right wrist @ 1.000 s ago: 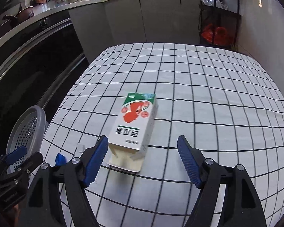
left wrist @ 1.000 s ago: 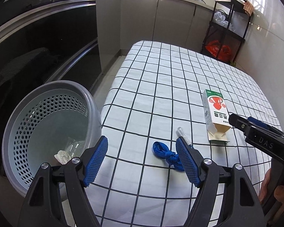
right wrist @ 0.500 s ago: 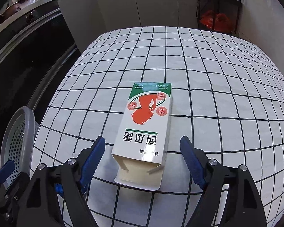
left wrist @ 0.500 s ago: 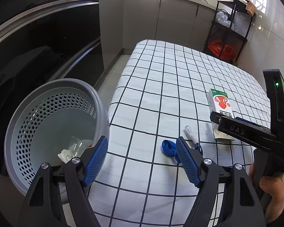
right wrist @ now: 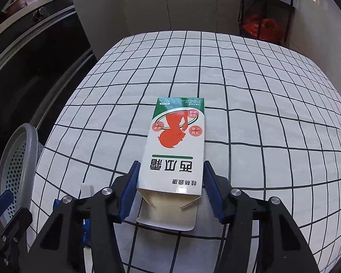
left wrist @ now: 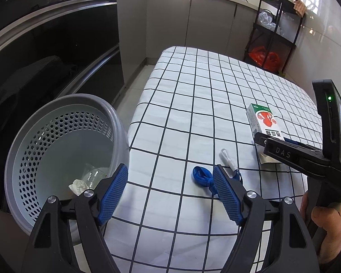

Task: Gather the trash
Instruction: 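Lower the right gripper around the white-and-red juice carton and close it, then grasp the blue cord with the left gripper while the right gripper holds the carton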

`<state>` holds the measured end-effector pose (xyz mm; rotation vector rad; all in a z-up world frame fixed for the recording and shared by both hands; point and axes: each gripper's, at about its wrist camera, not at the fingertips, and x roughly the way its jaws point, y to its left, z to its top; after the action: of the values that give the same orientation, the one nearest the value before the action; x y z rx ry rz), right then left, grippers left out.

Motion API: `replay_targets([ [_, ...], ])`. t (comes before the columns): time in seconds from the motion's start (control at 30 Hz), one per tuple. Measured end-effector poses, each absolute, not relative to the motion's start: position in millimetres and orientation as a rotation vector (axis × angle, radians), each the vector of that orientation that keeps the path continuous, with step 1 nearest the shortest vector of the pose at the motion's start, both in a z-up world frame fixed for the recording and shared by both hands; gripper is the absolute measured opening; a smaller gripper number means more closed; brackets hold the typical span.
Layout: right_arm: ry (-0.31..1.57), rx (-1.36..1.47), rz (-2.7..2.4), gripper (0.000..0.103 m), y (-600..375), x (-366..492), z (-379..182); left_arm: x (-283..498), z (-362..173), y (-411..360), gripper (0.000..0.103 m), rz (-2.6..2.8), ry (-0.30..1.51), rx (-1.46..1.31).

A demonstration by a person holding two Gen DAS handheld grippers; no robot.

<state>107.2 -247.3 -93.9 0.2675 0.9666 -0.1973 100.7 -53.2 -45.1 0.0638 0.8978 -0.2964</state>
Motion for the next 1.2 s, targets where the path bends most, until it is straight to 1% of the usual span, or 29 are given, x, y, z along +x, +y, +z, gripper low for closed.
replay_targets([
  [0.23, 0.895, 0.311, -0.205, 0.052, -265.7, 78.6, -68.1, 95.9, -48.5, -65.5, 0.077, -0.333, 0.905, 0.075],
  [0.4, 0.863, 0.334, -0.199, 0.052, -276.8, 54.3, -54.0, 93.1, -59.7, -87.0, 0.081, -0.383, 0.939, 0.083],
  [0.87, 0.848, 0.35, -0.188, 0.052, -290.8, 36.4, -44.7, 100.9, -91.5, -120.2, 0.082, -0.386, 1.021, 0.097],
  [0.93, 0.849, 0.348, -0.186, 0.052, -290.9, 36.1, -44.5, 100.5, -90.4, -121.1, 0.075, -0.38, 1.012, 0.104],
  [0.97, 0.85, 0.349, -0.184, 0.052, -291.0, 36.1, -44.5, 100.0, -90.1, -122.1, 0.068, -0.376, 1.005, 0.115],
  [1.0, 0.85, 0.349, -0.184, 0.052, -290.9, 36.2, -44.6, 99.7, -89.8, -122.2, 0.059, -0.376, 1.001, 0.122],
  [1.03, 0.851, 0.349, -0.184, 0.052, -290.2, 36.5, -44.8, 99.6, -88.8, -122.8, 0.054, -0.38, 0.998, 0.126],
  [1.1, 0.855, 0.347, -0.184, 0.052, -289.7, 37.6, -45.4, 99.3, -86.8, -122.7, 0.034, -0.397, 0.997, 0.122],
  [1.13, 0.857, 0.347, -0.184, 0.052, -289.4, 38.1, -46.0, 98.7, -85.9, -123.1, 0.028, -0.405, 1.0, 0.119],
  [1.17, 0.858, 0.346, -0.184, 0.052, -288.8, 38.7, -46.5, 98.2, -85.6, -122.9, 0.019, -0.412, 1.001, 0.121],
  [1.2, 0.859, 0.347, -0.182, 0.052, -288.3, 39.2, -46.8, 98.3, -85.5, -122.9, 0.018, -0.416, 1.003, 0.121],
])
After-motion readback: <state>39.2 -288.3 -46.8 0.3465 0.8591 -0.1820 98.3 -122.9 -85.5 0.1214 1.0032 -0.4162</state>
